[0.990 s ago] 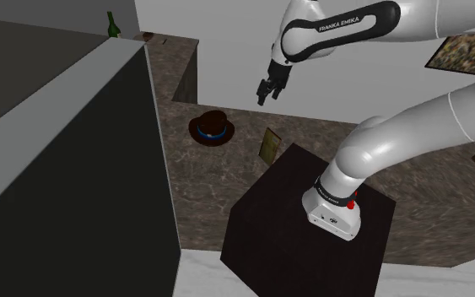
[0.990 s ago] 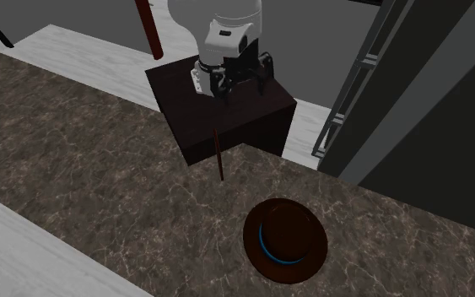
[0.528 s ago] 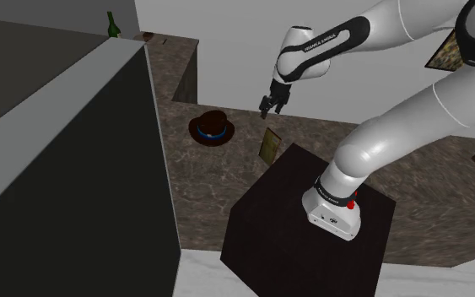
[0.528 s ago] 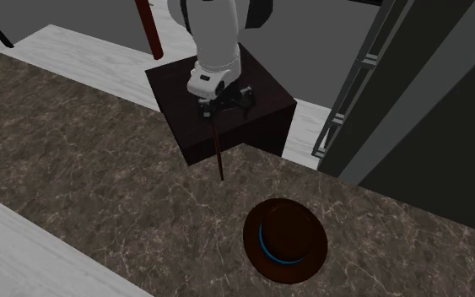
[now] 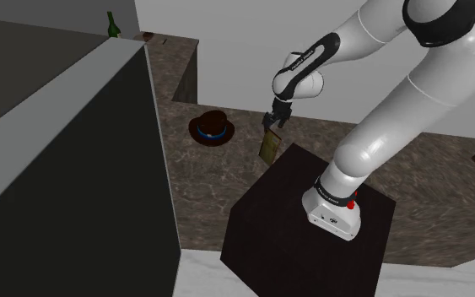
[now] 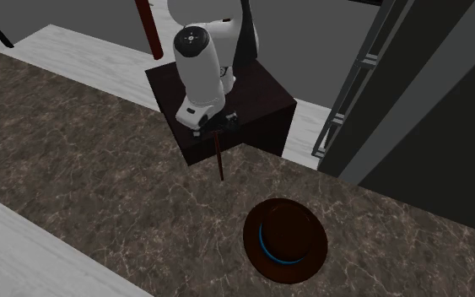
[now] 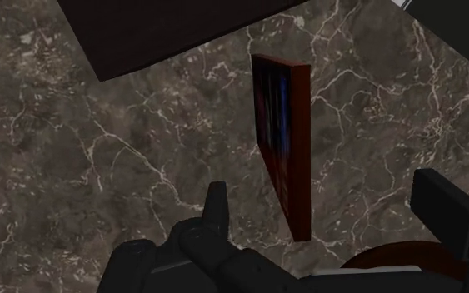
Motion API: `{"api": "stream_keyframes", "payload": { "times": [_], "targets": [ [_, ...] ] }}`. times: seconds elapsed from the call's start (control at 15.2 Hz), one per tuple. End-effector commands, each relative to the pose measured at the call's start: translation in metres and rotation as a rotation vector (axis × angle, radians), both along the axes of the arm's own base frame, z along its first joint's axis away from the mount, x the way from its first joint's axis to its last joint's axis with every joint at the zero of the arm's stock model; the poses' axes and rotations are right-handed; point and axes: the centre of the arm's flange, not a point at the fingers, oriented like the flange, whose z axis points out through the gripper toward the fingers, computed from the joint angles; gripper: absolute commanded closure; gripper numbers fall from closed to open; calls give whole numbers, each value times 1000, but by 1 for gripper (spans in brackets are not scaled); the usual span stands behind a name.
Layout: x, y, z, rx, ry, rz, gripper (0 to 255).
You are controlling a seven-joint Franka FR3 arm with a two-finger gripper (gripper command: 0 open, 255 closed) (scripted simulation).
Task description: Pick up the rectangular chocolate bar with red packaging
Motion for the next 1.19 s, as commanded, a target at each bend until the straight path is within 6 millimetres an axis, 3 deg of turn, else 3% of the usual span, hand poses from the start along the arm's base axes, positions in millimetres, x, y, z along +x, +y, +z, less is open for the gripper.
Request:
{"api": "stream_keyframes", "payload": {
  "times": [0.0, 0.33, 0.46, 0.53, 1.12],
  "targets": [
    [0, -2, -11, 0, 2, -4, 0],
    [0, -2, -41, 0, 2, -4, 0],
    [0, -2, -41, 0, 2, -4, 0],
    [0, -2, -41, 0, 2, -4, 255],
    [0, -2, -41, 0, 2, -4, 255]
  ]
}}
